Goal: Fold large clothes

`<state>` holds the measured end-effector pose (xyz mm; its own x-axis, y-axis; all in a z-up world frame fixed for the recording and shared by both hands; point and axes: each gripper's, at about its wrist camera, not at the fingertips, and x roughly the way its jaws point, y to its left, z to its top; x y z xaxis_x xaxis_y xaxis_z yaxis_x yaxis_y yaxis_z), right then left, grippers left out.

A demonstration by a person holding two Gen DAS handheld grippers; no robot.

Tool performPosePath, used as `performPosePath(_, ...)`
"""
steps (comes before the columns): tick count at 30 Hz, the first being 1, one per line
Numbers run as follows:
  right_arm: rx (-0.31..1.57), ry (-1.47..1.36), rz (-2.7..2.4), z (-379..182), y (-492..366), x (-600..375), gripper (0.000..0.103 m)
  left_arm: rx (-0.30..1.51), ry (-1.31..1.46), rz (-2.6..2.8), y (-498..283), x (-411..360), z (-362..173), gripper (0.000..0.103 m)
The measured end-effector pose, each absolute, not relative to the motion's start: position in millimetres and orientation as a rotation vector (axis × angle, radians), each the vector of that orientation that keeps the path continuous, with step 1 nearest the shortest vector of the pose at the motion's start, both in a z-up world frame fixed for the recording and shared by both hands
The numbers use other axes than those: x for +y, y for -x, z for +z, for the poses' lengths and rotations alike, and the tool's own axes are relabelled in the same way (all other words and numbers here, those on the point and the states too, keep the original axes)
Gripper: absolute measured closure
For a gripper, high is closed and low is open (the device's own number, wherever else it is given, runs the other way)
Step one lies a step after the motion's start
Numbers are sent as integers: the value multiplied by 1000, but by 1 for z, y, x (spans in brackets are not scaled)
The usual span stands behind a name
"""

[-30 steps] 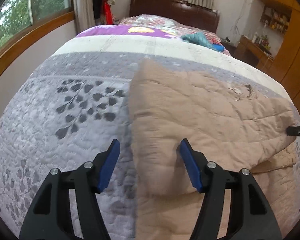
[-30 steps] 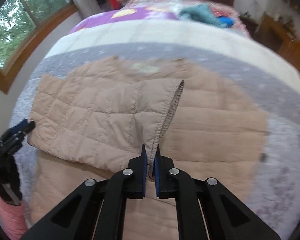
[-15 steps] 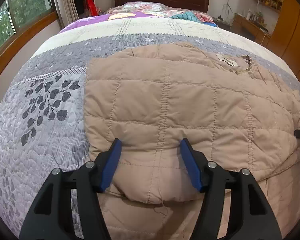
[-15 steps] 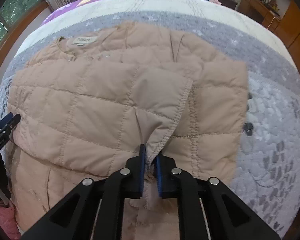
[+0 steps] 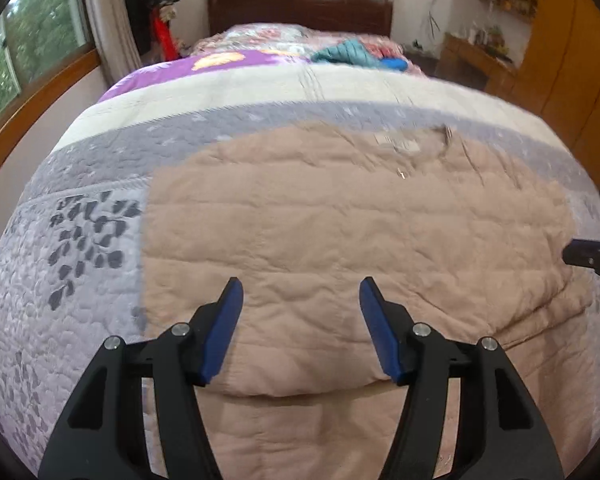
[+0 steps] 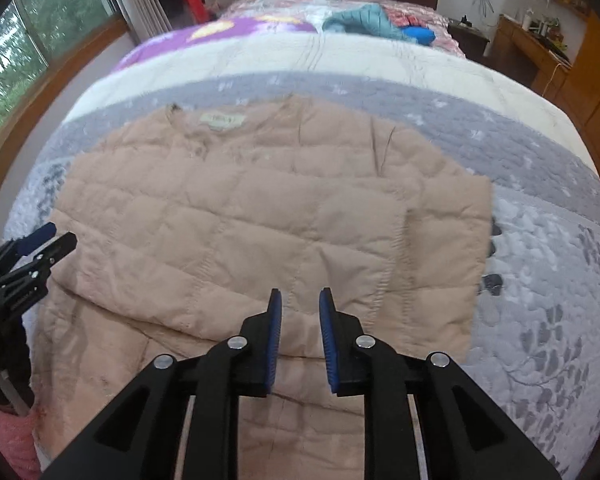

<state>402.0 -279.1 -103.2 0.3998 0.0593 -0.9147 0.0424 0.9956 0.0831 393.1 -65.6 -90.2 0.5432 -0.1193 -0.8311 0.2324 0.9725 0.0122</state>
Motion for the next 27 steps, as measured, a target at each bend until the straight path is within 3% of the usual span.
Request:
performPosePath(6, 1243, -85, -24, -150, -412, -279, 84, 1040, -157, -200, -406, -70, -127, 39)
performPosePath(14, 1221, -130, -17, -140, -399, -281, 82, 1058, -131, -181, -404, -67, -121, 41)
performPosePath(20, 1170, -94, 76, -111, -329, -283, 71, 1014, -146, -200, -343, -27, -87, 34)
performPosePath(25, 1202, -111, 130, -119, -250, -288, 66, 1021, -180, -166, -267, 31, -83, 30)
performPosePath(27, 1219, -102, 117, -127, -225, -289, 60, 1036, -190, -135, -235, 55, -87, 29)
